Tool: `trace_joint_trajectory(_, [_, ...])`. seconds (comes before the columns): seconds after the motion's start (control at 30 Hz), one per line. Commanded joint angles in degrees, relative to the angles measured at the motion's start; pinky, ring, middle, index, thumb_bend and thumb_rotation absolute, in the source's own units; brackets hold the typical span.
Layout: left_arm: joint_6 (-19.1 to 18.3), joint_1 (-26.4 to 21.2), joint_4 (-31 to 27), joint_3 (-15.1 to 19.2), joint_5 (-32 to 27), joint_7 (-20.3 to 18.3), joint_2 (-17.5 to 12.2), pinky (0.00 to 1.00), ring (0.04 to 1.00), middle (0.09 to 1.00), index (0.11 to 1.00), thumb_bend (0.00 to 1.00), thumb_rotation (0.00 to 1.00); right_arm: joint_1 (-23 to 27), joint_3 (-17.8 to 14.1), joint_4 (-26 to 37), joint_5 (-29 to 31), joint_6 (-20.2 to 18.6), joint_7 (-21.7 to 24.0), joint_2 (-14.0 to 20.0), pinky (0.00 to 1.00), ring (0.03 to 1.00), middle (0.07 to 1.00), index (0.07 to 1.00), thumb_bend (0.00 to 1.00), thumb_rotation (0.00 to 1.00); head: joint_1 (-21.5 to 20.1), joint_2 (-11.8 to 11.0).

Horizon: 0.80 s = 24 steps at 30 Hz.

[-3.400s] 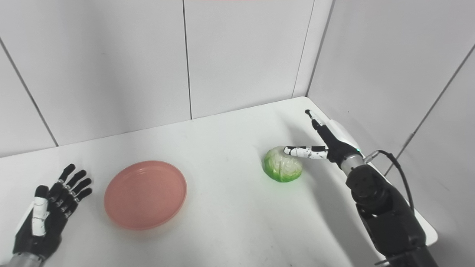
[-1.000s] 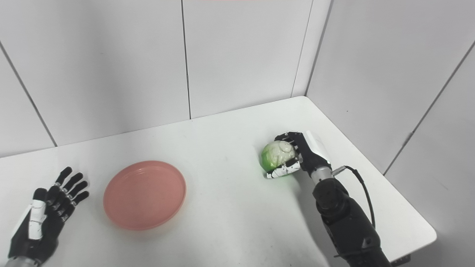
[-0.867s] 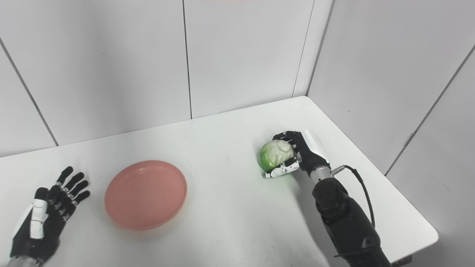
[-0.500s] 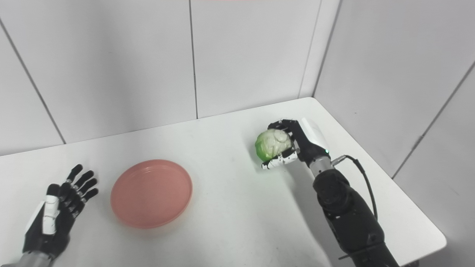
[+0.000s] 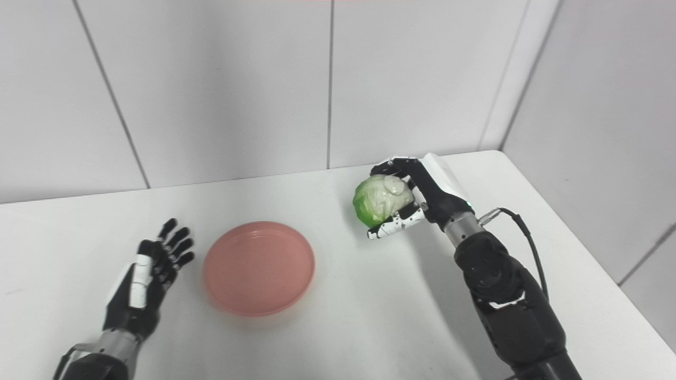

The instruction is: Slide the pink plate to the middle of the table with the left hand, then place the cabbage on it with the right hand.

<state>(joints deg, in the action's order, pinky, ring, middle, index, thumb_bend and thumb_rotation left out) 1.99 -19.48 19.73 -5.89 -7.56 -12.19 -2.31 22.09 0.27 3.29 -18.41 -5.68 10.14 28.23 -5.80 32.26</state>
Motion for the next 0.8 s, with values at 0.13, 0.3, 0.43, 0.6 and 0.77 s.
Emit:
trace_joint_trajectory(0.13, [-5.93,0.48,1.22,-3.09,2.28,-0.39,2.14,0.98,0.979,0.988,0.994,0.81,1.00,6.26,2.91,0.29,-0.49,1.37,0.23,-2.97,0.38,0.427,0.478,0.508,0.52,0.00,4.32,0.08])
trace_joint_trajectory(0.3, [-6.83,-0.18,1.60,-3.60,2.31,0.13,3.07,0.99,0.993,0.996,0.999,0.84,1.00,9.14,5.99,-2.12,-1.21,2.68,0.54,-4.98,0.38,0.426,0.483,0.507,0.52,0.00,6.65,0.00])
trace_joint_trajectory(0.43, [-6.27,-0.82,3.14,-4.09,3.87,1.35,3.59,0.98,0.987,0.990,0.995,0.84,1.00,10.86,7.61,-3.48,-0.93,3.47,0.92,-6.64,0.39,0.429,0.484,0.507,0.52,0.00,8.32,-0.04])
trace_joint_trajectory(0.6, [-5.69,-1.14,4.27,-4.17,4.93,3.04,4.63,0.97,0.973,0.974,0.988,0.84,1.00,12.46,9.61,-4.27,-0.89,3.00,2.13,-8.59,0.39,0.430,0.484,0.501,0.52,0.00,9.87,0.17])
trace_joint_trajectory(0.77, [-6.12,-1.21,4.09,-4.45,5.85,3.97,5.15,0.96,0.965,0.967,0.980,0.84,1.00,13.08,11.23,-4.69,-0.73,1.58,3.73,-10.16,0.37,0.420,0.484,0.516,0.52,0.00,10.35,0.28])
